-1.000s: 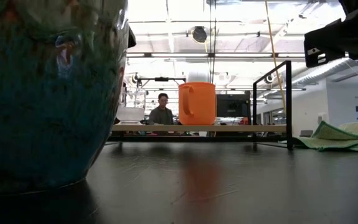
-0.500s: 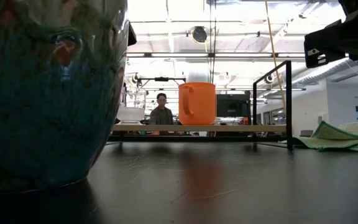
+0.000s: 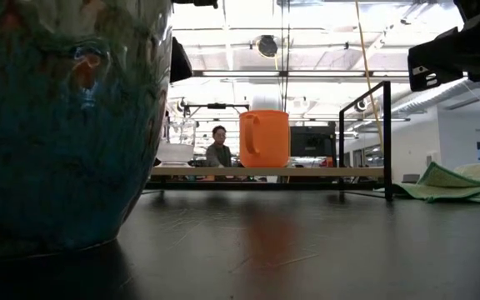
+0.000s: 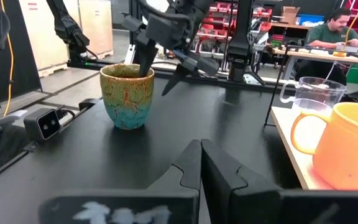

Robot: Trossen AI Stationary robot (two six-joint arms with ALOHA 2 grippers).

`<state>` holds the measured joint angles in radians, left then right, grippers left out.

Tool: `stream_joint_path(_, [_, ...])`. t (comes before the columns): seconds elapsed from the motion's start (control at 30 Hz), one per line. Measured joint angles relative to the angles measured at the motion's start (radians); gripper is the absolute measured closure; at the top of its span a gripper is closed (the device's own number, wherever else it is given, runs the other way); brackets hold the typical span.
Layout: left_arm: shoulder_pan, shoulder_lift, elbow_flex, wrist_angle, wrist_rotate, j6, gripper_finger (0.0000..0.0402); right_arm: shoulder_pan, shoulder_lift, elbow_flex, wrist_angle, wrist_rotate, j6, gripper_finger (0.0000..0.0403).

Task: Stack small to large cups/mugs on shelf
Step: Put the brown mug on the shelf

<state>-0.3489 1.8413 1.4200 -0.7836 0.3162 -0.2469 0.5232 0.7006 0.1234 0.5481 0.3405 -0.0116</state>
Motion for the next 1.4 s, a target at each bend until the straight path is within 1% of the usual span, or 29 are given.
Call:
stream_joint_path(0.17, [0.000, 0.000, 0.000, 0.010, -0.001, 0.026, 0.0158, 0.000, 0.000, 0.000, 0.000, 0.000, 0.000, 0.0403])
stream_joint_path(0.27, [0.000, 0.000, 0.000, 0.005, -0.001, 0.045, 0.0182, 0.000, 0.000, 0.000, 0.000, 0.000, 0.000, 0.0403])
stream_joint_path(0.37, [0.007, 0.000, -0.007, 0.005, 0.000, 0.061, 0.0234, 0.000, 0.000, 0.000, 0.000, 0.000, 0.000, 0.0403])
stream_joint_path(0.57, [0.034, 0.000, -0.016, 0.007, 0.000, 0.067, 0.0364, 0.000, 0.000, 0.000, 0.000, 0.000, 0.003, 0.0403])
stream_joint_path(0.6, [0.037, 0.000, -0.017, 0.009, 0.001, 0.069, 0.0376, 0.000, 0.000, 0.000, 0.000, 0.000, 0.003, 0.0403])
stream_joint_path(0.83, [0.038, 0.001, -0.018, 0.065, -0.021, 0.058, 0.0376, 0.000, 0.000, 0.000, 0.000, 0.000, 0.003, 0.0403])
stream_joint_path(0.9, [0.037, 0.001, -0.018, 0.096, -0.053, 0.039, 0.0376, 0.000, 0.000, 0.000, -0.001, 0.000, 0.003, 0.0403])
stream_joint_path(1.13, [0.040, -0.021, -0.018, 0.150, -0.223, -0.088, 0.0376, 0.000, 0.000, 0.000, -0.008, 0.000, 0.003, 0.0403])
stream_joint_path(1.27, [0.047, -0.022, -0.018, 0.158, -0.245, -0.199, 0.0376, 0.000, 0.001, 0.000, -0.007, 0.000, 0.003, 0.0403])
stream_joint_path(1.4, [0.047, -0.022, -0.018, 0.163, -0.247, -0.258, 0.0376, 0.000, 0.001, 0.000, -0.007, 0.000, 0.003, 0.0403])
